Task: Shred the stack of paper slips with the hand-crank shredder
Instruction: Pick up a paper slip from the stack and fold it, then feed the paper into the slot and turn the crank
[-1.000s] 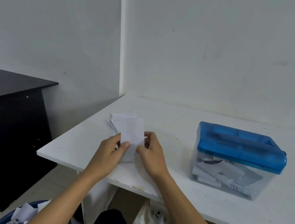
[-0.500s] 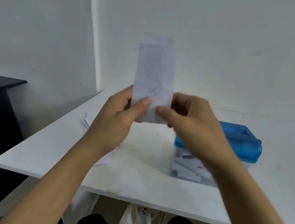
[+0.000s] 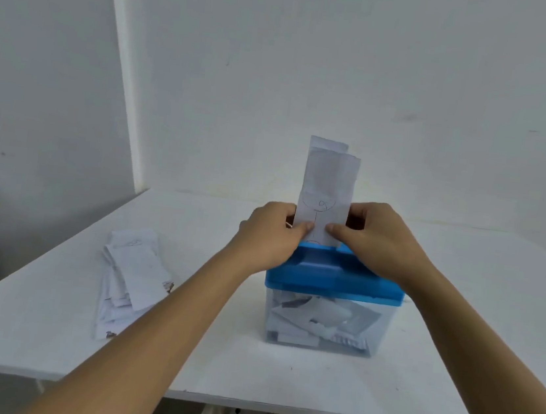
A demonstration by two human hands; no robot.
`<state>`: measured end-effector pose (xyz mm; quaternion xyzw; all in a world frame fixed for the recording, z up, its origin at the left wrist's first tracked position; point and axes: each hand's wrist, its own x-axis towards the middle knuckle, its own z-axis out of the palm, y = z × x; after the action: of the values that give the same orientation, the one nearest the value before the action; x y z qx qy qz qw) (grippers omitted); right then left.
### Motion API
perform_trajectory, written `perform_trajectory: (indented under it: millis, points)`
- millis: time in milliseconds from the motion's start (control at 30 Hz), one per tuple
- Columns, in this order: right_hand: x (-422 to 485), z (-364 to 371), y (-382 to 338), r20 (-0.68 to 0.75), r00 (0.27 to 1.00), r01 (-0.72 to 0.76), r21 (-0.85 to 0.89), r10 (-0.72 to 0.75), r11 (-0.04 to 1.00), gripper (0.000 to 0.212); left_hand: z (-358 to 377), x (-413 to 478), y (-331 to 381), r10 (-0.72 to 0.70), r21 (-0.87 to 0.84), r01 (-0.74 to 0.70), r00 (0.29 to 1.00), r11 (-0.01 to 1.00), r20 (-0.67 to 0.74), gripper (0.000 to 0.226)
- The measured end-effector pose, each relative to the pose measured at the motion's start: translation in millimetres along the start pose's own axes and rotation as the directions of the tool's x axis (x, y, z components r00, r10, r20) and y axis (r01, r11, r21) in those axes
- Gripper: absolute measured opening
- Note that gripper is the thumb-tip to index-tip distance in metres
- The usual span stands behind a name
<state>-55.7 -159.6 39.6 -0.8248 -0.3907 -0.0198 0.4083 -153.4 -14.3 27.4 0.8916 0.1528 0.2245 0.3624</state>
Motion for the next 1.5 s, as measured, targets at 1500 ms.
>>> perform_trajectory:
  millis: [1500]
  points:
    - [-82.9,9.5,111.3,0.092,0.992,-0.03,-0.486,0.085,0.874,0.058,27.8,-13.0,-13.1,-0.029,-0.241,0.015,0.998,0.97,-0.054,0.033]
